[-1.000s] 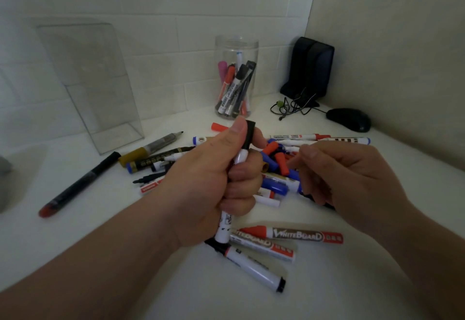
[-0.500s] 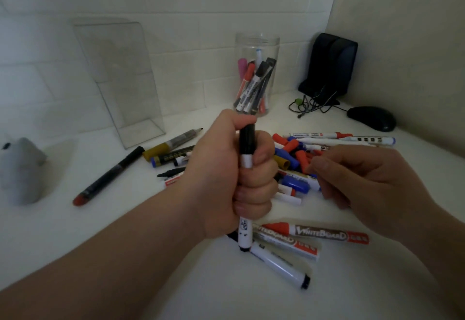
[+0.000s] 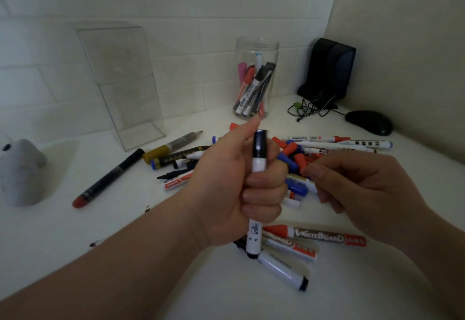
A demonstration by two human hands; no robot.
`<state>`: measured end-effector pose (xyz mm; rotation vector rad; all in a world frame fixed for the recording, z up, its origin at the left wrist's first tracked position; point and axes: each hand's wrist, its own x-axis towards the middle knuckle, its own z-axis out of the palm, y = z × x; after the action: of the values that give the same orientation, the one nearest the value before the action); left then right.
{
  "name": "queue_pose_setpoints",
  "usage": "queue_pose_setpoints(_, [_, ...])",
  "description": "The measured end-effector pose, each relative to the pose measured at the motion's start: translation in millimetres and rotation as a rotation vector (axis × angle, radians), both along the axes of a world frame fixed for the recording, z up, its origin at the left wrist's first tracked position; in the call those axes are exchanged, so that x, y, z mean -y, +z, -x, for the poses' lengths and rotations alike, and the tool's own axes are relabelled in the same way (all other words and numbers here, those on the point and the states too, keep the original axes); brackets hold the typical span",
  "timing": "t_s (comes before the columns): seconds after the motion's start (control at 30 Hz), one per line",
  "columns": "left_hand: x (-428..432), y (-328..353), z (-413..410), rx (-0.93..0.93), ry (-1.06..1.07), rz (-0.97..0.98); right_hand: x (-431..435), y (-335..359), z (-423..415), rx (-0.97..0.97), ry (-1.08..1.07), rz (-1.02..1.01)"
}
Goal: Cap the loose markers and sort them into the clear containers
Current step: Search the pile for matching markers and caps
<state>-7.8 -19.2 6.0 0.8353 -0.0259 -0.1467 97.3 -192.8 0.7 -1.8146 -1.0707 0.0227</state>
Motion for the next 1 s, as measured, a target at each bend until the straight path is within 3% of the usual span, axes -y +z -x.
queue_pose_setpoints(0.13, [10, -2, -1, 0.007, 0.073, -0.217, 0, 2, 7, -0.057, 0.068, -0.168])
queue_pose_setpoints(0.27, [16, -4, 5, 0.128, 0.146, -0.735, -4, 8, 18, -0.228, 0.081, -0.236])
queue_pose_setpoints(0.4, [23, 0, 12, 0.262, 0.247, -1.066, -5, 13, 26, 0.073, -0.020, -0.100])
queue_pose_setpoints(0.5, [25, 3, 16, 0.291, 0.280, -1.263, -1, 11, 25, 0.051, 0.014, -0.154])
queue_pose_setpoints(0.6, [26, 4, 18, 0.306, 0.276, -1.343, 2, 11, 24, 0.029, 0.102, -0.166])
queue_pose_setpoints(0.8, [23, 8, 15, 0.286, 0.380, -1.319, 6, 13, 14, -0.068, 0.120, -0.279])
queue_pose_setpoints(1.0, [18, 9, 20, 0.387, 0.426, -1.420, 11, 15, 11, 0.207, 0.132, 0.061])
